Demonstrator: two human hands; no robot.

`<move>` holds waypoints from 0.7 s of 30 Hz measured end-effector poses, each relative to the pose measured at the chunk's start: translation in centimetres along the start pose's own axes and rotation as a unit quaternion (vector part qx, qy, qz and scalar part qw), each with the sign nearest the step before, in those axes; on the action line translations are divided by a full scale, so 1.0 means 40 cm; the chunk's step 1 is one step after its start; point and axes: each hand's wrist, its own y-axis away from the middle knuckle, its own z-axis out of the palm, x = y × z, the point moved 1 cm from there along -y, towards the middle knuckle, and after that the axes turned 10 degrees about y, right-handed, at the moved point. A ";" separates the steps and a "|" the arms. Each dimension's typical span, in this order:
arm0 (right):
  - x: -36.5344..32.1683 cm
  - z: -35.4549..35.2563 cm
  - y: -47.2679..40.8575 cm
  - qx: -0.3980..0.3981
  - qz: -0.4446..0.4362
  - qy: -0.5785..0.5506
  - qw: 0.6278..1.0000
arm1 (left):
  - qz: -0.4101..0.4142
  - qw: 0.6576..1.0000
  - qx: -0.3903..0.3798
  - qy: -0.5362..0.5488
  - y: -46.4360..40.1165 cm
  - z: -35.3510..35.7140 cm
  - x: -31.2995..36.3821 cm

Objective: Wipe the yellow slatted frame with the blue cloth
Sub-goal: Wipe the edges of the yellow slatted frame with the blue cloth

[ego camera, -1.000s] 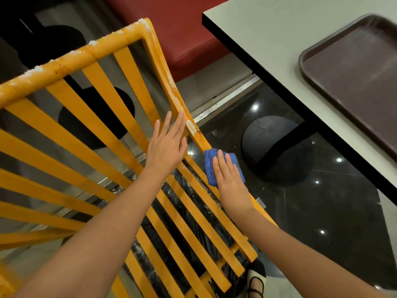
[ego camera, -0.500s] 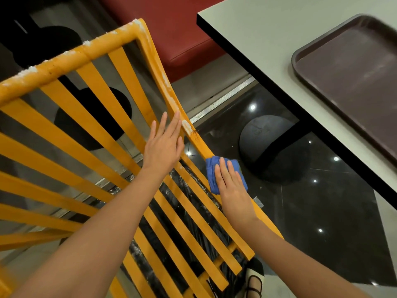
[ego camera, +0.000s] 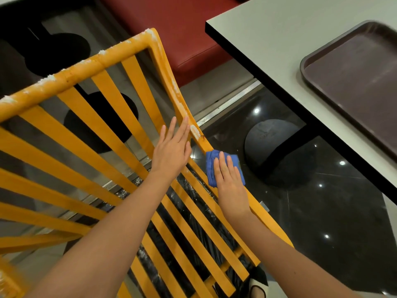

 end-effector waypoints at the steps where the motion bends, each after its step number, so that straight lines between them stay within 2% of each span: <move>1: 0.009 0.003 0.014 -0.002 -0.002 0.012 1.000 | 0.000 1.000 -0.003 0.005 0.000 0.000 -0.001; 4: 0.003 -0.011 0.001 -0.030 -0.016 -0.003 0.999 | -0.005 1.000 -0.004 0.022 0.000 0.001 0.000; 10: -0.044 -0.033 -0.103 -0.011 -0.021 -0.032 0.999 | -0.010 0.999 0.003 0.031 -0.002 0.004 0.001; 17: 0.024 0.006 0.016 -0.024 -0.024 0.000 0.999 | -0.024 0.999 0.006 0.033 0.001 0.006 0.008; 21: -0.004 -0.014 -0.048 -0.027 -0.052 -0.032 0.998 | -0.033 0.999 0.005 0.032 0.001 0.006 0.015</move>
